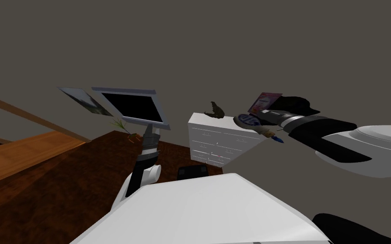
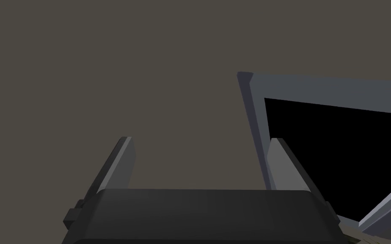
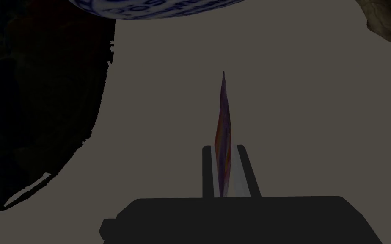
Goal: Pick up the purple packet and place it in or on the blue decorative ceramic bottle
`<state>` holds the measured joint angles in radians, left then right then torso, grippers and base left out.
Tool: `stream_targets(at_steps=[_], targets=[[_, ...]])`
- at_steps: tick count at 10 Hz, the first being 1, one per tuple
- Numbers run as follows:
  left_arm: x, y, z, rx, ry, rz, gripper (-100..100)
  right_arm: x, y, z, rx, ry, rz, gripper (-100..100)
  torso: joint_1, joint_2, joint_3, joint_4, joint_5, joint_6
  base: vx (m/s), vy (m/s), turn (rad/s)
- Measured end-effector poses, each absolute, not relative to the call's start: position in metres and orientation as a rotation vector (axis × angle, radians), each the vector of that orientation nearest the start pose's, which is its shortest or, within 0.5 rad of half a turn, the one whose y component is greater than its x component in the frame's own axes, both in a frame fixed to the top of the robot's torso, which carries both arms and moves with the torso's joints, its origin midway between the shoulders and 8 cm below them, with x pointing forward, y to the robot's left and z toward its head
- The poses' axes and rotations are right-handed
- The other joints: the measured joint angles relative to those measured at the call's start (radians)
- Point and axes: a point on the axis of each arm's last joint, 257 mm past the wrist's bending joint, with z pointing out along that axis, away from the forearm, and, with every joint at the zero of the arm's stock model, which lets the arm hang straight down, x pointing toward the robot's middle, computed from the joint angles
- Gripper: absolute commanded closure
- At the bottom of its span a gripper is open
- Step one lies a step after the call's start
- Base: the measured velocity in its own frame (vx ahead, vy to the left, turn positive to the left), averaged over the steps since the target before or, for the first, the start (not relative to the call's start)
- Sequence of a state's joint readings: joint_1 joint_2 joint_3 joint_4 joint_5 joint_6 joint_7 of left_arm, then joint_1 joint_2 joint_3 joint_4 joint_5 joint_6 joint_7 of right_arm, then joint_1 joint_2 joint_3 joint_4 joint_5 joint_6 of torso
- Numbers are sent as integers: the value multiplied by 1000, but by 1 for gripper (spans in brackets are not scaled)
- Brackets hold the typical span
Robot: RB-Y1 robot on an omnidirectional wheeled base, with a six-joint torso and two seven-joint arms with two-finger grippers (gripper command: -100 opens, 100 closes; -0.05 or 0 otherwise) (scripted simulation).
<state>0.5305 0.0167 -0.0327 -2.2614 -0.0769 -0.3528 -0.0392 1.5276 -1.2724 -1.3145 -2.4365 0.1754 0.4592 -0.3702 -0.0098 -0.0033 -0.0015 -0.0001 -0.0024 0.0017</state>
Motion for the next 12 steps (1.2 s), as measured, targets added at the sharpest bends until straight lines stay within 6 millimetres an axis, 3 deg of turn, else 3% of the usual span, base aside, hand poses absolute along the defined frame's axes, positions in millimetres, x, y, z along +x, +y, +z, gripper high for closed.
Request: stream_targets(at_steps=[1,2,6,7,8,12], targets=[[369,269,-26,-739,815,-1188,0,362,-497,96,191,1599,-208,100,1,0,0,0,0,0,32,-51,-2],[369,269,-26,-739,815,-1188,0,362,-498,97,192,1598,-209,-100,5,2,1,0,1,-1,6,-11,3],[369,269,-26,-739,815,-1189,0,362,-498,97,192,1598,-209,-100,10,5,3,1,2,-1,1,-1,0],[369,269,-26,-739,815,-1189,0,362,-498,97,192,1598,-209,0,11,5,3,1,2,-1,0,0,0],[369,269,-26,-739,815,-1189,0,362,-498,97,192,1598,-209,-100,11,5,3,1,2,-1,10,-3,-72],[369,269,-26,-739,815,-1189,0,368,-489,111,174,1604,-192,-100,11,4,2,1,2,-1,25,-5,-78]])
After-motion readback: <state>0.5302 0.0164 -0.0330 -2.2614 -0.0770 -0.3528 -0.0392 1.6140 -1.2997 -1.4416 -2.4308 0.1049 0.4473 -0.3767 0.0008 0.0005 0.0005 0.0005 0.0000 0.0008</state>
